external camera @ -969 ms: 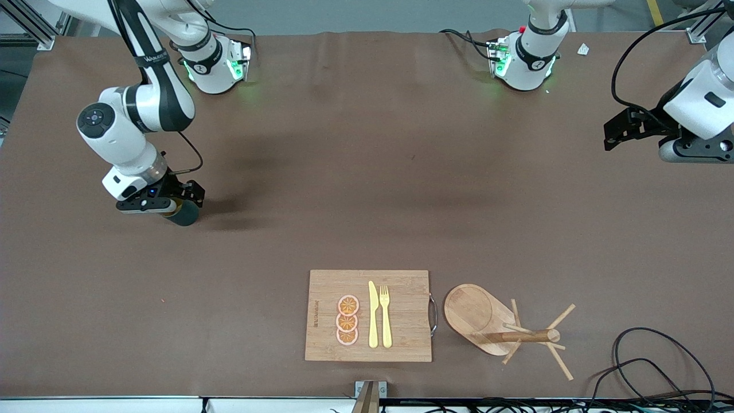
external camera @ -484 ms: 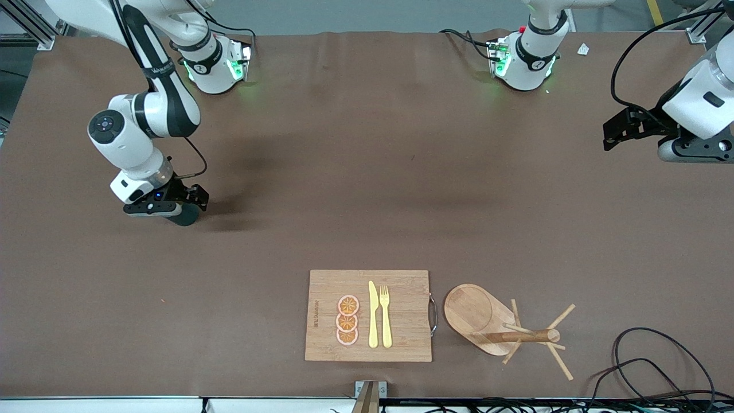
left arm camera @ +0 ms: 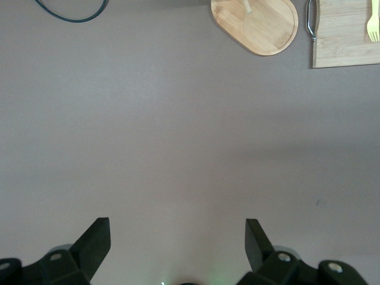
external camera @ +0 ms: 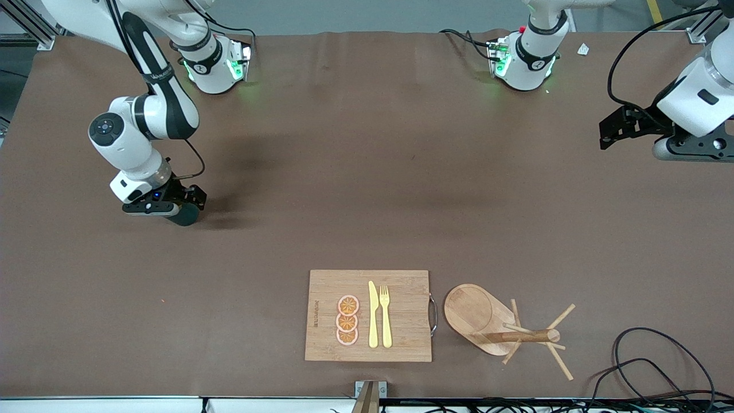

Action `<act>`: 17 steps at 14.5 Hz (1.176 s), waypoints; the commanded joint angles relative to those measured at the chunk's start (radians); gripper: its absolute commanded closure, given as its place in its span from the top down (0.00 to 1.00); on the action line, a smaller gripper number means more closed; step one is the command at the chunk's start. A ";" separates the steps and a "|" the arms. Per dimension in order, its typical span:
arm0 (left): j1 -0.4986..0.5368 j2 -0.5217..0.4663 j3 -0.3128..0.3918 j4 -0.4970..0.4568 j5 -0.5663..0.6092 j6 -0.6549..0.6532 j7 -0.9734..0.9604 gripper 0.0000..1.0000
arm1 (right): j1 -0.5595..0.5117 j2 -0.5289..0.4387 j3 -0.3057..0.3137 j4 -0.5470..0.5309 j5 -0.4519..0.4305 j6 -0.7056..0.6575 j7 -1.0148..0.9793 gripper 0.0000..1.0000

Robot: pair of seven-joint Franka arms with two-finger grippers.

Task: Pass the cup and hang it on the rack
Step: 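Close the right gripper on the teal mug rim, then carry the mug toward table center while the left gripper approaches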

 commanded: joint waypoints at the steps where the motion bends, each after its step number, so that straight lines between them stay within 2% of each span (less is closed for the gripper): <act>1: 0.011 -0.004 -0.001 0.010 -0.001 -0.017 0.000 1.00 | -0.018 0.003 0.006 -0.023 -0.002 0.032 -0.002 0.79; 8: 0.013 -0.004 0.002 0.009 -0.001 -0.025 0.009 1.00 | -0.052 0.012 0.009 -0.027 -0.002 0.029 0.004 0.12; 9: 0.013 -0.004 0.002 0.009 0.000 -0.025 0.013 1.00 | -0.050 0.012 0.009 -0.027 -0.002 0.028 0.007 0.06; 14: 0.011 -0.003 0.002 0.009 0.000 -0.025 0.012 1.00 | -0.031 0.004 0.014 -0.026 -0.001 -0.024 0.019 0.00; 17: 0.011 -0.001 0.002 0.010 0.000 -0.023 0.012 1.00 | 0.072 -0.054 0.017 -0.018 -0.001 -0.119 0.087 0.00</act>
